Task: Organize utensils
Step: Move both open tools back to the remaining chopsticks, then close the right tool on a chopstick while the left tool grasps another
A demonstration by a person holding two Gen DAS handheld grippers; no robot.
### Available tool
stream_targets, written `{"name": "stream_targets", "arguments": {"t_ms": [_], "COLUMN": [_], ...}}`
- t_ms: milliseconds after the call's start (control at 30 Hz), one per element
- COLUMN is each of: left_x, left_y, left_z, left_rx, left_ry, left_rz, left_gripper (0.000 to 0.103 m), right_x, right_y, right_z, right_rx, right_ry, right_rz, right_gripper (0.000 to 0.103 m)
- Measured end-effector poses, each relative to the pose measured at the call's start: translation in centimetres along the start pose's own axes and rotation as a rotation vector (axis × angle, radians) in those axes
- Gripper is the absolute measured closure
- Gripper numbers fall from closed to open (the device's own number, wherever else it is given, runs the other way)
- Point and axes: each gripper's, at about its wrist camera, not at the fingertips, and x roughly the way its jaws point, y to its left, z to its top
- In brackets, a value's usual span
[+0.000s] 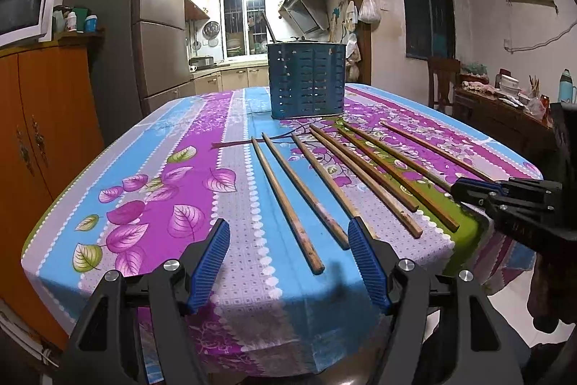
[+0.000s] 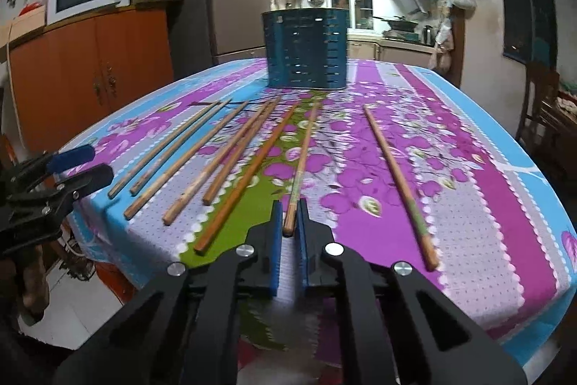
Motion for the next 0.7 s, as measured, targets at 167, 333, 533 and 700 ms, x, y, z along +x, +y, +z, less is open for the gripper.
{"name": "stream_targets", "arguments": {"t_ms": [167,333,533,700], "left_x": [0.1,0.7,1.1,1.1], "left_y": [-0.6,-1.4,-1.8,-1.3], "left_z": [-0.3,-1.0,-1.6,-1.7], "left_rx": [0.008,0.016,0.004,-0.007], "left_ry": [-0.01,0.002,0.01,0.009], "left_rz": [-0.003,0.0,0.023,0.047], "left_gripper": [0.034,0.05,0.083,0.089], "right_x": [0.2,0.3,0.3,0.3], "right_y": [-0.3,-0.5,-0.6,-0.5], "right_z": [-0.1,-0.2,-0.2,-0.3], "right_rx": [-0.002,-0.01,-0.016,-0.025], "right_ry": [-0.012,-0.023,-0.028,-0.03], "right_rz": [0.029,0.045,0.052,0.048], "right_gripper": [0.097,0.097,0.097,0.096]}}
